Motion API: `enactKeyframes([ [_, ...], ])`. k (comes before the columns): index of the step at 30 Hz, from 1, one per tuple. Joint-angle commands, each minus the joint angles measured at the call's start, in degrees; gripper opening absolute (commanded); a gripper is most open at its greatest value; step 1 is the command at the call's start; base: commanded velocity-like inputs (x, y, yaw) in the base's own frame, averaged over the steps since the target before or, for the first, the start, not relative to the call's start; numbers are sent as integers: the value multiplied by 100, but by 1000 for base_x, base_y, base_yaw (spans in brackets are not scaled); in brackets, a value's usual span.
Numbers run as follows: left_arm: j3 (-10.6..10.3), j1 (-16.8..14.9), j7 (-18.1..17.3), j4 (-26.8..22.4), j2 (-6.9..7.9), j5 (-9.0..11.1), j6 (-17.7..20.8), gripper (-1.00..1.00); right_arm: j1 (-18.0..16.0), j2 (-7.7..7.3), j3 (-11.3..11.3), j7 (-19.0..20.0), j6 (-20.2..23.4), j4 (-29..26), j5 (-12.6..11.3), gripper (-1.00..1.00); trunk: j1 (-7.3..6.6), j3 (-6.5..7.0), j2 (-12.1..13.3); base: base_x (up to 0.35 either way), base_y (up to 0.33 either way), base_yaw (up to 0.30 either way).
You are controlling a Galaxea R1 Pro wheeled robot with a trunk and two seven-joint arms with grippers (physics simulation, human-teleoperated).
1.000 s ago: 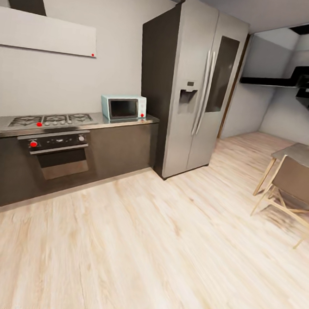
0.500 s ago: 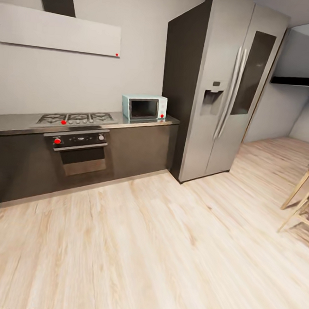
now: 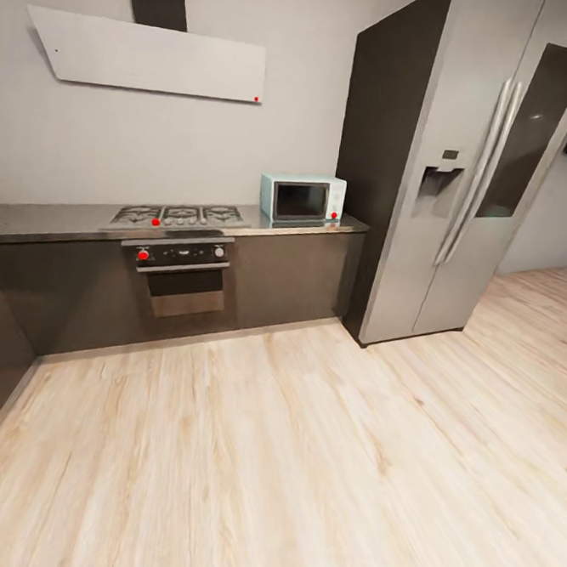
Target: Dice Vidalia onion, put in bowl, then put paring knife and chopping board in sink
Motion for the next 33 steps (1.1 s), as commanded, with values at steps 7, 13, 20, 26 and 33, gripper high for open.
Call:
enactKeyframes([
  [7, 7, 1, 2, -9, 1, 7, -11, 100, -3, 1, 1, -4, -18, 4, 2, 100, 1, -34, -2, 137, -143, 258],
  [13, 9, 1, 2, -18, 0, 5, -11, 100, -3, 1, 2, -4, -18, 4, 2, 100, 1, -58, -2, 127, -147, 259],
  [20, 10, 1, 2, -20, 6, 5, -11, 100, -3, 1, 1, -4, -18, 4, 2, 100, 1, -85, -2, 120, -147, 261],
  [26, 12, 1, 2, -20, 8, 6, -11, 100, -3, 7, 6, -4, -18, 4, 2, 100, 1, -108, -2, 119, -145, 261],
  [33, 12, 1, 2, -20, 8, 7, -11, 100, -3, 7, 5, -4, -18, 4, 2, 100, 1, -132, -2, 118, -143, 265],
])
